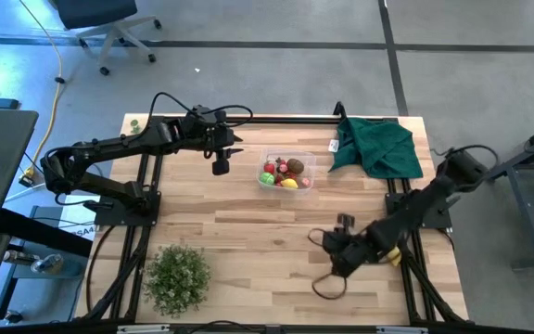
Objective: Pick and placing Produce into tupperware
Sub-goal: Put the red strawberry into the transparent bin
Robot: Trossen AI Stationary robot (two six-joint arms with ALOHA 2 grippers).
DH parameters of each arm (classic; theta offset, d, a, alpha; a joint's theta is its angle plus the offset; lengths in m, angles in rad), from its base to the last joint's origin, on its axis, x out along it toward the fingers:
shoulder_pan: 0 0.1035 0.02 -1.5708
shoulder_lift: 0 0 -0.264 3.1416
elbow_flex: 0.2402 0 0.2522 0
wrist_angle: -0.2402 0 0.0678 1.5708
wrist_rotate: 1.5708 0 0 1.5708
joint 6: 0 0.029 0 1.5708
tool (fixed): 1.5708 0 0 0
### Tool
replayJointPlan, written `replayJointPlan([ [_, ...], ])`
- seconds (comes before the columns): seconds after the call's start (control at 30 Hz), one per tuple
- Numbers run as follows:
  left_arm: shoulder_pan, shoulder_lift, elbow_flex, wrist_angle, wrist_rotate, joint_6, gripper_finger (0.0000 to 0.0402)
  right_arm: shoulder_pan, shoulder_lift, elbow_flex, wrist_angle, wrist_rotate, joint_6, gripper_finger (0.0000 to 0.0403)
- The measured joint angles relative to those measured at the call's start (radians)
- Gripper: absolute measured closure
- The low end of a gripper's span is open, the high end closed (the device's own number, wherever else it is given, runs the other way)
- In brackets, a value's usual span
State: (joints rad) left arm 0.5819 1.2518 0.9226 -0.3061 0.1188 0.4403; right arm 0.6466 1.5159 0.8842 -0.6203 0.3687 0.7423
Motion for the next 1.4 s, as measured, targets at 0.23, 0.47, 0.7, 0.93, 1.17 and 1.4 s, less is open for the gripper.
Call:
replayJointPlan([
  [0.23,0.000,0.000,0.000,0.000,0.000,0.000,0.0277,-0.163,-0.071,0.093,-0.028,0.113,-0.209,0.0263],
  [0.47,0.000,0.000,0.000,0.000,0.000,0.000,0.0277,-0.376,-0.110,0.274,-0.032,0.157,-0.503,0.0263],
  [0.7,0.000,0.000,0.000,0.000,0.000,0.000,0.0277,-0.591,-0.101,0.494,-0.024,0.076,-0.726,0.0263],
  [0.93,0.000,0.000,0.000,0.000,0.000,0.000,0.0277,-0.783,-0.043,0.547,-0.066,-0.090,-0.758,0.0263],
  [1.17,0.000,0.000,0.000,0.000,-0.006,0.000,0.0277,-0.896,0.153,0.539,-0.254,-0.206,-0.724,0.0263],
  [1.4,0.000,0.000,0.000,0.000,-0.008,0.000,0.0277,-0.936,0.320,0.540,-0.292,-0.342,-0.768,0.0263],
])
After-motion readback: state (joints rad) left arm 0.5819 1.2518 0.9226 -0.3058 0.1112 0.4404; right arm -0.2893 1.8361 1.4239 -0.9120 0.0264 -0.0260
